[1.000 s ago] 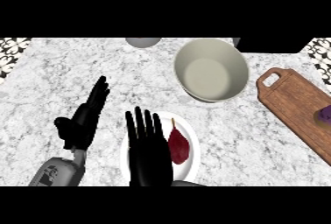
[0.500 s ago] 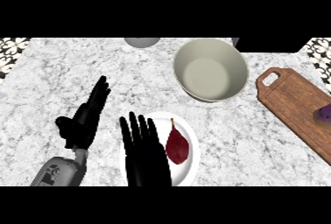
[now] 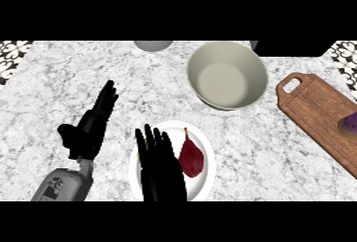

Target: Pick the squash from the plate and place it in the bowl

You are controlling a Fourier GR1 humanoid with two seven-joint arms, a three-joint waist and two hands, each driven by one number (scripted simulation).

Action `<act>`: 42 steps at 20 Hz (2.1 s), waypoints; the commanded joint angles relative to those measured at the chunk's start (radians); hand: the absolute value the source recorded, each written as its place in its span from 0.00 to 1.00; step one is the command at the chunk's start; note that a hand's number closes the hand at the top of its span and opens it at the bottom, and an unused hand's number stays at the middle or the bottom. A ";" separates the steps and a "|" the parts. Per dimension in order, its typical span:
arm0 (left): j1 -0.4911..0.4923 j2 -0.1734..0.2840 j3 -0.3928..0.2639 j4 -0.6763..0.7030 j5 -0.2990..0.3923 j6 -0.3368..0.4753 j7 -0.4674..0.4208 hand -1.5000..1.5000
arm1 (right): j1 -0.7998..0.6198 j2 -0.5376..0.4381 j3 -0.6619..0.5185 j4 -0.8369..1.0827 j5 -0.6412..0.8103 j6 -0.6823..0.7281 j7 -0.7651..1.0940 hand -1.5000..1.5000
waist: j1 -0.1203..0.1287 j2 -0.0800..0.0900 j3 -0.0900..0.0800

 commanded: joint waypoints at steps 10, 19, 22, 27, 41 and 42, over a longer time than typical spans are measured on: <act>0.025 -0.002 0.025 -0.069 -0.019 -0.035 0.059 0.50 | -0.031 0.013 0.005 0.119 -0.051 -0.164 0.064 0.00 | -0.001 -0.001 0.000; 0.026 -0.061 0.025 -0.011 -0.052 -0.023 -0.001 0.50 | -0.033 0.013 0.009 0.328 -0.040 -0.127 0.040 0.00 | 0.003 0.002 0.000; 0.055 -0.009 0.077 -0.014 -0.027 -0.081 -0.003 0.50 | -0.003 0.013 0.023 0.269 -0.058 -0.110 0.052 0.00 | 0.000 0.001 0.000; 0.013 -0.046 0.031 -0.076 -0.066 -0.040 0.086 0.50 | -0.085 0.013 0.048 0.418 -0.216 -0.015 -0.156 1.00 | 0.018 0.005 0.001; -0.022 -0.067 0.054 -0.005 -0.065 -0.085 0.022 0.50 | -0.199 0.013 -0.198 0.275 -0.429 -0.309 -0.137 1.00 | 0.043 0.016 0.003; -0.021 -0.035 0.083 -0.011 -0.052 -0.100 0.032 0.50 | -0.182 0.013 -0.186 0.300 -0.448 -0.346 -0.166 1.00 | 0.053 0.015 0.002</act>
